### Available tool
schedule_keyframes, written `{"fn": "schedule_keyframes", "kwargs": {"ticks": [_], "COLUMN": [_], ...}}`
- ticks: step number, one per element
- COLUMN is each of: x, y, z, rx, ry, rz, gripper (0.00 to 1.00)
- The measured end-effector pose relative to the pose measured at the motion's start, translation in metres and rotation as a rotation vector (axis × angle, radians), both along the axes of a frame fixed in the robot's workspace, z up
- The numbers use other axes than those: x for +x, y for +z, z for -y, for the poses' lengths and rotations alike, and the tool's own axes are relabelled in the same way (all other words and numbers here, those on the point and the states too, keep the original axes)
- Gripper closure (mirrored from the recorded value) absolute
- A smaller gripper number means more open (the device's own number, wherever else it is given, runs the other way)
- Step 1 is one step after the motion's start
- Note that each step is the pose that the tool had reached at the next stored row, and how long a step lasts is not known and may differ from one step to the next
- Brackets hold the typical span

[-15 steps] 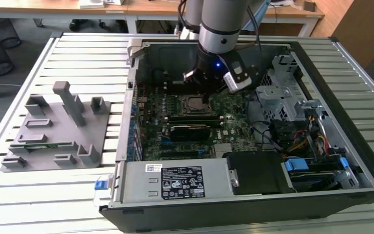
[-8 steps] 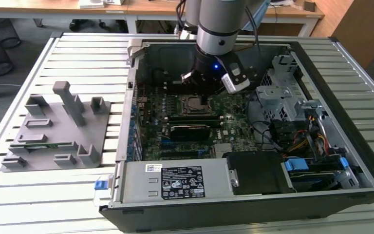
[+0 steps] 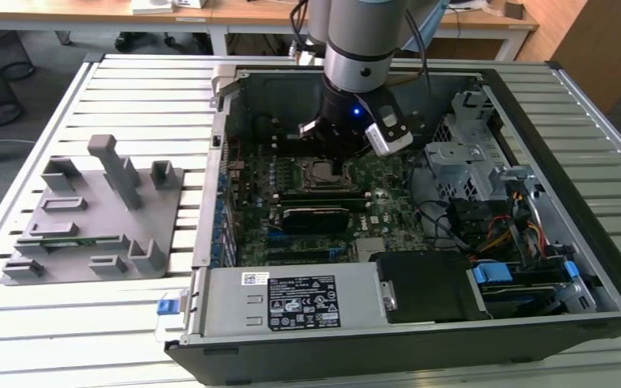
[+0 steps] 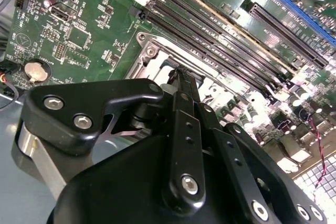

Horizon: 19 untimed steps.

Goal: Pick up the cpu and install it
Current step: 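Install the second cpu locking lever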

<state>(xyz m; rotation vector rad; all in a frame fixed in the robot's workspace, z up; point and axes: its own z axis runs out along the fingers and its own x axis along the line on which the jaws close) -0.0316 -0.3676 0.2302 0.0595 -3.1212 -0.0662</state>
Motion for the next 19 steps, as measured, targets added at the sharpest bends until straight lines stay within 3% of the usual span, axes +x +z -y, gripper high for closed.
{"fn": "schedule_keyframes", "kwargs": {"ticks": [10, 19], "x": [-0.002, -0.006], "y": [0.0000, 0.0000], "z": [0.0100, 0.0130], "rx": [0.0001, 0.0055], "ry": [0.000, 0.000], "rz": [0.0000, 0.0000], "gripper": [0.89, 0.89]}}
